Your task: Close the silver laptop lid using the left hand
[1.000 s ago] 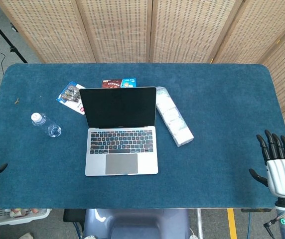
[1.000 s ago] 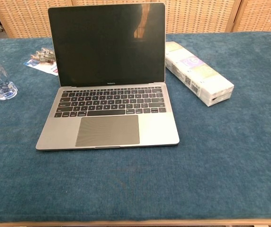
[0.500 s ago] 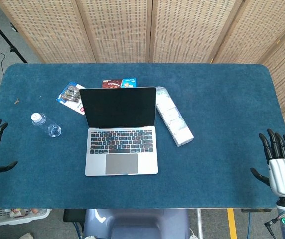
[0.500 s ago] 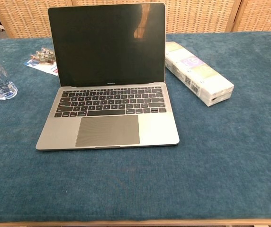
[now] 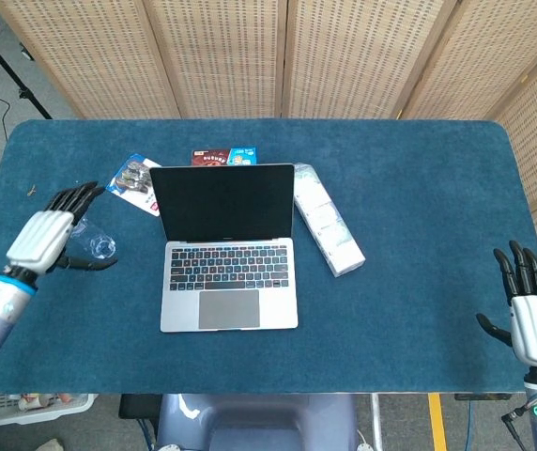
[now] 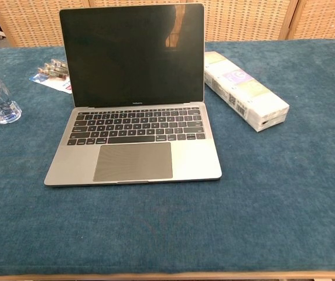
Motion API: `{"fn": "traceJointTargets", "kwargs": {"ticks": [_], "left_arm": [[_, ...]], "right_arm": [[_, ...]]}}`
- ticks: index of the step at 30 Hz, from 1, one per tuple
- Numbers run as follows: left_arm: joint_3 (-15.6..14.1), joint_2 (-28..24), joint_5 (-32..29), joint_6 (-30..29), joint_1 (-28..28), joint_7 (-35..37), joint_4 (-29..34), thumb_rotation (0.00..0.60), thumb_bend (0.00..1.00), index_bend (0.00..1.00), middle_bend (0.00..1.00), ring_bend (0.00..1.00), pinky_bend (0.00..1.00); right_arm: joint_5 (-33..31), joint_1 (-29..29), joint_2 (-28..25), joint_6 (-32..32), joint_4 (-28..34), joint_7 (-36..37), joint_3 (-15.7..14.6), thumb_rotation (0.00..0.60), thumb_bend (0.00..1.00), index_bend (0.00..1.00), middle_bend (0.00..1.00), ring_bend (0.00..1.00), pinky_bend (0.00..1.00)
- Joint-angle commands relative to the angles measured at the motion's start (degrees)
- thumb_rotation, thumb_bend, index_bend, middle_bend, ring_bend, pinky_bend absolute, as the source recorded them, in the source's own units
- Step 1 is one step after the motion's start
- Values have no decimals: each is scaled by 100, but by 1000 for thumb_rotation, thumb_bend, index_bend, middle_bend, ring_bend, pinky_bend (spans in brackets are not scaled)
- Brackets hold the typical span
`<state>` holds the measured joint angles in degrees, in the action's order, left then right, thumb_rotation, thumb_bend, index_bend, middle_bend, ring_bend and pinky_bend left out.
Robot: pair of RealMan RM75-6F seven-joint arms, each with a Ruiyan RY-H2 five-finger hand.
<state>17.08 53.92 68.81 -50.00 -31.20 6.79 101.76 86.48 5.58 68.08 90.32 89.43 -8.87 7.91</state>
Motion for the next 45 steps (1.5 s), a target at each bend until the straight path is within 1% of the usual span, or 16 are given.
{"fn": "traceJointTargets", "kwargs": {"ticks": [1, 4, 7, 9, 11, 13, 15, 17, 21, 24, 28, 33, 36, 40, 44, 45], "left_arm": [[448, 251, -639, 408, -694, 139, -392, 37, 0, 49, 0, 0, 0], [557, 365, -1028, 740, -1025, 125, -564, 26, 0, 62, 0, 0, 0], [579, 418, -1346, 1216, -1415, 2, -829, 22, 0, 63, 0, 0, 0], [590, 518, -1618, 1730, -1833, -70, -1200, 17, 0, 64, 0, 0, 0], [579, 605, -1766, 2042, -2090, -92, -1469, 12, 0, 71, 0, 0, 0], [579, 750, -1934, 2487, -2415, -36, -1840, 7, 0, 113, 0, 0, 0], [538, 877, -1921, 2920, -2716, -45, -2237, 1, 0, 149, 0, 0, 0], [535, 1057, -1869, 3183, -2952, -19, -2613, 0, 0, 157, 0, 0, 0], [500, 1344, -1767, 3473, -3252, 27, -3131, 0, 0, 158, 0, 0, 0], [441, 1584, -1771, 3818, -3491, 128, -3537, 0, 0, 159, 0, 0, 0], [418, 1889, -1774, 4149, -3701, 296, -3963, 0, 0, 161, 0, 0, 0], [463, 2203, -1716, 4340, -3806, 474, -4364, 0, 0, 176, 0, 0, 5], [510, 2332, -1662, 4477, -3833, 574, -4524, 0, 0, 195, 16, 31, 43], [630, 2448, -1568, 4517, -3802, 672, -4603, 0, 0, 244, 122, 143, 172], [756, 2523, -1469, 4597, -3752, 760, -4609, 0, 0, 295, 202, 225, 268], [789, 2538, -1454, 4604, -3740, 779, -4609, 0, 0, 317, 231, 255, 308]], "right_arm": [[-44, 13, 17, -36, -31, -5, 10, 600, 0, 0, 0, 0, 0], [-99, 25, 37, -72, -76, -15, 27, 600, 0, 0, 0, 0, 0], [-154, 35, 56, -106, -114, -16, 41, 600, 0, 0, 0, 0, 0], [-207, 44, 71, -141, -151, -23, 54, 600, 0, 0, 0, 0, 0], [-237, 49, 81, -157, -170, -27, 62, 600, 0, 0, 0, 0, 0], [-278, 54, 92, -177, -194, -32, 75, 600, 0, 0, 0, 0, 0], [-315, 61, 102, -197, -221, -40, 87, 600, 0, 0, 0, 0, 0], [-360, 67, 109, -215, -247, -37, 105, 600, 0, 0, 0, 0, 0], [-432, 68, 115, -232, -291, -29, 134, 600, 0, 0, 0, 0, 0], [-469, 71, 116, -244, -310, -22, 148, 600, 0, 0, 0, 0, 0], [-485, 69, 112, -231, -317, -16, 159, 600, 0, 0, 0, 0, 0], [-498, 63, 96, -214, -312, 1, 170, 600, 0, 0, 0, 0, 0], [-516, 61, 87, -212, -319, 15, 180, 600, 0, 0, 0, 0, 0], [-535, 61, 79, -212, -327, 28, 190, 600, 0, 0, 0, 0, 0], [-542, 65, 81, -222, -330, 27, 187, 600, 0, 0, 0, 0, 0], [-542, 66, 82, -223, -330, 27, 187, 600, 0, 0, 0, 0, 0]]}}
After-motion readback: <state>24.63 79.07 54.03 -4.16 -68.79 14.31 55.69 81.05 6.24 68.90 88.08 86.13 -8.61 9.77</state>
